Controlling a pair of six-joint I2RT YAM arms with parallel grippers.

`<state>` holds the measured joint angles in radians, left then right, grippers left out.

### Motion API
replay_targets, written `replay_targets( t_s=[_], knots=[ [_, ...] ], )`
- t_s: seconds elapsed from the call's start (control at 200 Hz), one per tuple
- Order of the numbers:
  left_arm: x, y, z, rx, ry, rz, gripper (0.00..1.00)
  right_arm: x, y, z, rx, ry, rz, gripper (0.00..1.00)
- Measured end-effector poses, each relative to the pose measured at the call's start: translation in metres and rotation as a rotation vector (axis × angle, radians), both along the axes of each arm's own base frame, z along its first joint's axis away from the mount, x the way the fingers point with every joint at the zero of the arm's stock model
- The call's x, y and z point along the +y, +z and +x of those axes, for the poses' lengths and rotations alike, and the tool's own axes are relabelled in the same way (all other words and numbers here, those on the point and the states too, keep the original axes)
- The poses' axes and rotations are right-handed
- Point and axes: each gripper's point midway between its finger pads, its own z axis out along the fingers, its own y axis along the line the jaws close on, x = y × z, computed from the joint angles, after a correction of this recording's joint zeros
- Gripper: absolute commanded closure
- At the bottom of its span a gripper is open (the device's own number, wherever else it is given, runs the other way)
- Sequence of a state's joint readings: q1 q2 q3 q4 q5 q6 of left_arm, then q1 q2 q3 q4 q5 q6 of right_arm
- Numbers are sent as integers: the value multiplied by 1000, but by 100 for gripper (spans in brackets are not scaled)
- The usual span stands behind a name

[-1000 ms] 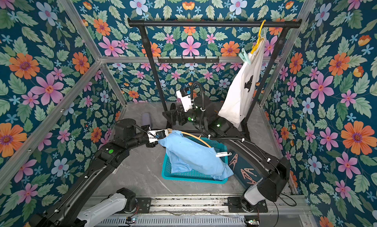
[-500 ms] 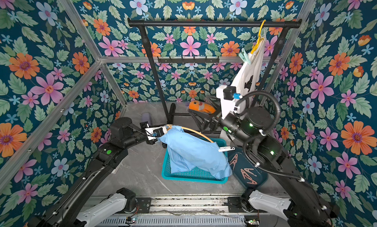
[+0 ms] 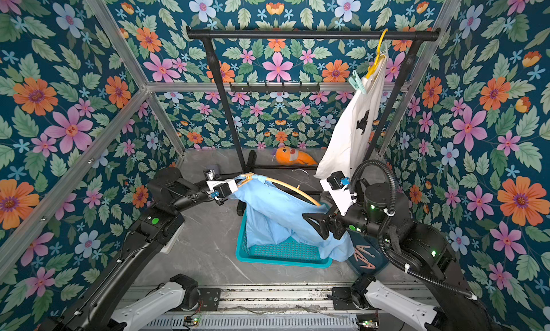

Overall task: Use clothespins to secure the t-shirt on both sides of the hanger
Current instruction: Hang the hanger on the clothesline.

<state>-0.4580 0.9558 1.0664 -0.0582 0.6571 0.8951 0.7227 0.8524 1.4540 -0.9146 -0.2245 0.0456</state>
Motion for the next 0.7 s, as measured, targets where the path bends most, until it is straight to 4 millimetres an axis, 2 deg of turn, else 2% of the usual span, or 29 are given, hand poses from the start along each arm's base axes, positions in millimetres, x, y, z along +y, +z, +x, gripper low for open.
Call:
replay_targets(
  t_s=[0.105,0.26,0.515,0.7],
  knots=[
    [0,7,-2,-23,-17,-17,100,-1,-4,1,24,-6,-26,15],
    [0,17,-7,-55,-39,-36,100,0,-4,8,37,-22,-50,27],
    [0,24,-9,-75,-61,-56,100,18,0,12,67,46,-61,65],
    [4,33,-1,-99,-73,-85,100,26,12,1,55,124,-16,90]
  ],
)
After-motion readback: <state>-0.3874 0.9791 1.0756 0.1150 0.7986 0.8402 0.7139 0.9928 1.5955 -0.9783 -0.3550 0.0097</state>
